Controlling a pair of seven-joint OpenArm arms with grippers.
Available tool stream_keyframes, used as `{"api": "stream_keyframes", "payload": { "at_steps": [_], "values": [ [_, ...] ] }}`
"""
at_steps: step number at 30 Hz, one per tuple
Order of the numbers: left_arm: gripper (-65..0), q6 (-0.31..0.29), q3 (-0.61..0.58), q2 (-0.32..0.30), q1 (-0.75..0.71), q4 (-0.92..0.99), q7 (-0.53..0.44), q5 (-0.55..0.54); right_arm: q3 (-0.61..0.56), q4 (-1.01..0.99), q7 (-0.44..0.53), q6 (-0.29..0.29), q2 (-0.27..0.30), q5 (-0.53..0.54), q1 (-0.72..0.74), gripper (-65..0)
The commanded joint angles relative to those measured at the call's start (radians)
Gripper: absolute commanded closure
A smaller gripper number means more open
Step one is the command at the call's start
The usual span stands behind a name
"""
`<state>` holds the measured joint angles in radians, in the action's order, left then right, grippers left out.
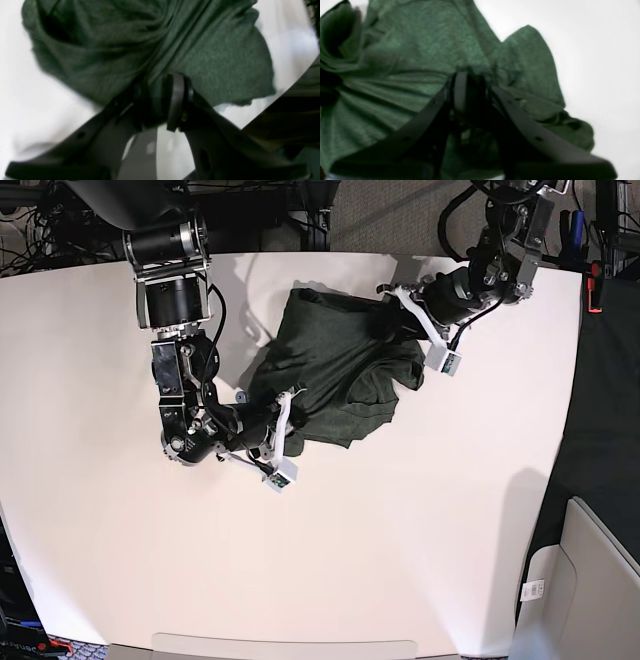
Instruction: Fold the T-shirt properly
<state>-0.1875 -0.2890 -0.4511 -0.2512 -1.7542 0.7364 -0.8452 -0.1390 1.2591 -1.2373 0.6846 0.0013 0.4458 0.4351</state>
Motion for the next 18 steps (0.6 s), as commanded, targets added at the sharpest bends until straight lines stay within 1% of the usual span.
{"api": "stream_keyframes", "payload": {
  "at_steps": [1,4,7,11,13,18],
  "values": [
    [-12.2,0.007,0.009,-0.018,0.000,-0.034,0.002,0.010,0.003,0.037,0.017,0.004,-0.004,0.057,0.032,-6.9],
    [-12.2,0.007,0.009,-0.021,-0.004,-0.095,0.002,0.010,0.006,0.044,0.020,0.004,-0.005,0.152,0.035,-6.9],
    [-12.2,0.007,0.009,-0.016,-0.006,-0.158,0.002,0.010,0.019,0.044,0.021,0.008,-0.022,0.198,0.038,-6.9],
    [-12.2,0.007,0.006,-0.012,-0.009,-0.224,0.002,0.007,0.008,0.038,0.021,0.008,-0.063,0.207,0.038,-6.9],
    [-12.2,0.007,0.006,0.010,-0.026,-0.246,0.002,0.005,0.006,0.037,0.021,0.008,-0.086,0.206,0.043,-6.9],
    [-12.2,0.007,0.000,0.067,-0.053,-0.264,0.002,0.002,0.006,-0.022,0.021,0.007,-0.093,0.198,0.089,-6.8]
  ]
}}
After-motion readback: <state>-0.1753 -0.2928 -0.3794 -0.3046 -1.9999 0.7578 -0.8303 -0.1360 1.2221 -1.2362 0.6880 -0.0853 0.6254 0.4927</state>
